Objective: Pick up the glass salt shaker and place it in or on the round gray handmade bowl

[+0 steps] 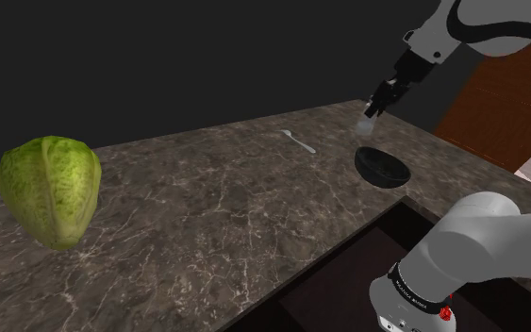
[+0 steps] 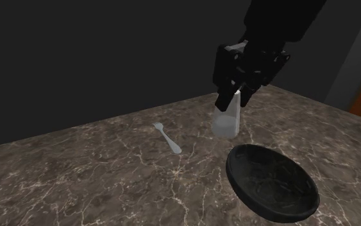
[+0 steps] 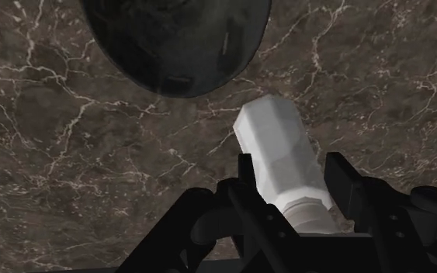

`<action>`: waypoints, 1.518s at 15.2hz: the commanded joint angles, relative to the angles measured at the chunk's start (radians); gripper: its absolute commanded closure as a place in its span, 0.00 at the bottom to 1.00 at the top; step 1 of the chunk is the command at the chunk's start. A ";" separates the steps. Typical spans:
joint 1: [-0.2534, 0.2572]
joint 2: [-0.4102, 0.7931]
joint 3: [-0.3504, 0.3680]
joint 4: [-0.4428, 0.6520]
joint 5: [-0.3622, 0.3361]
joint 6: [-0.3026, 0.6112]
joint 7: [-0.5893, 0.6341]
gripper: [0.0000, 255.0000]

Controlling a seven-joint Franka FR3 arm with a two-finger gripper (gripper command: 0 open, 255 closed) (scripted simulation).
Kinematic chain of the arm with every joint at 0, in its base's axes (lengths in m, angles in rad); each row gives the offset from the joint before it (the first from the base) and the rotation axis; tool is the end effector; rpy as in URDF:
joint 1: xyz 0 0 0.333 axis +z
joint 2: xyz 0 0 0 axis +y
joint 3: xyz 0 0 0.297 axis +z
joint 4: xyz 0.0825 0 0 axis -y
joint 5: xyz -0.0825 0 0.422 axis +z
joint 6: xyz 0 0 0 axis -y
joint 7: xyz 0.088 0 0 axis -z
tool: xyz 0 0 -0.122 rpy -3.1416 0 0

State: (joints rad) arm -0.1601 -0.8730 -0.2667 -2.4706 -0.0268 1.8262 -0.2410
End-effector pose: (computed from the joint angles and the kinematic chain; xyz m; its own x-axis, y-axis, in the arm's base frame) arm 0.3312 -0.1645 0.5478 0.9626 -0.1218 0.2422 -0.0945 -0.9881 -0.1213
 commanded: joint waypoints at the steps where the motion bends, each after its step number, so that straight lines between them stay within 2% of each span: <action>1: -0.021 -0.045 -0.026 -0.004 -0.021 -0.043 -0.030 1.00; 7: -0.092 -0.153 -0.127 0.006 -0.103 -0.165 -0.145 1.00; 23: -0.134 -0.202 -0.186 -0.227 -0.160 0.014 -0.171 1.00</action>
State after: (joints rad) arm -0.2919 -1.0739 -0.4500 -2.6802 -0.1834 1.8241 -0.4125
